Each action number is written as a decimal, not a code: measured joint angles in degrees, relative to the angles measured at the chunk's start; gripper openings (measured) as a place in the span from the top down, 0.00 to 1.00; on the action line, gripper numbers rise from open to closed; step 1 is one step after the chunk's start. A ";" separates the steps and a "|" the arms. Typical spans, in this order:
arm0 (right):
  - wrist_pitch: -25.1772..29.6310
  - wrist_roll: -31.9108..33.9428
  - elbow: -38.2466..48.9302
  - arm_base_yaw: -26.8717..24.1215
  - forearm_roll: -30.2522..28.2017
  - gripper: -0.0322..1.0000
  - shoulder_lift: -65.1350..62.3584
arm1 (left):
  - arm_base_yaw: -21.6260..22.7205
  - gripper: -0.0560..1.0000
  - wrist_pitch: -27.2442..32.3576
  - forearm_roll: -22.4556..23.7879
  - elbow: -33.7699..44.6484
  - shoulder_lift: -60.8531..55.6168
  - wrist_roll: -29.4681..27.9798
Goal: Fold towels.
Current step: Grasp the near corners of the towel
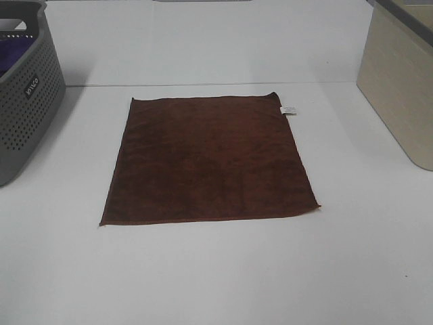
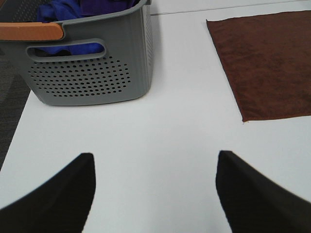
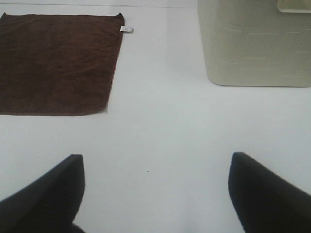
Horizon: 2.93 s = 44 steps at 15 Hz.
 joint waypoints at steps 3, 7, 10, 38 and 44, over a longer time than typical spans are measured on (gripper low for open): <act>0.00 0.00 0.00 0.00 0.00 0.21 0.00 | 0.00 0.33 0.00 0.00 0.00 0.00 0.00; 0.00 0.00 0.00 0.00 0.00 0.21 0.00 | 0.00 0.33 0.00 0.00 0.00 0.00 0.00; 0.00 0.00 0.00 0.00 0.00 0.21 0.00 | 0.00 0.33 0.00 0.00 0.00 0.00 0.00; 0.00 0.00 0.00 0.00 0.00 0.21 0.00 | 0.00 0.33 0.00 0.00 0.00 0.00 0.00; 0.00 0.00 0.00 0.00 0.00 0.21 0.00 | 0.00 0.33 0.00 0.00 0.00 0.00 0.00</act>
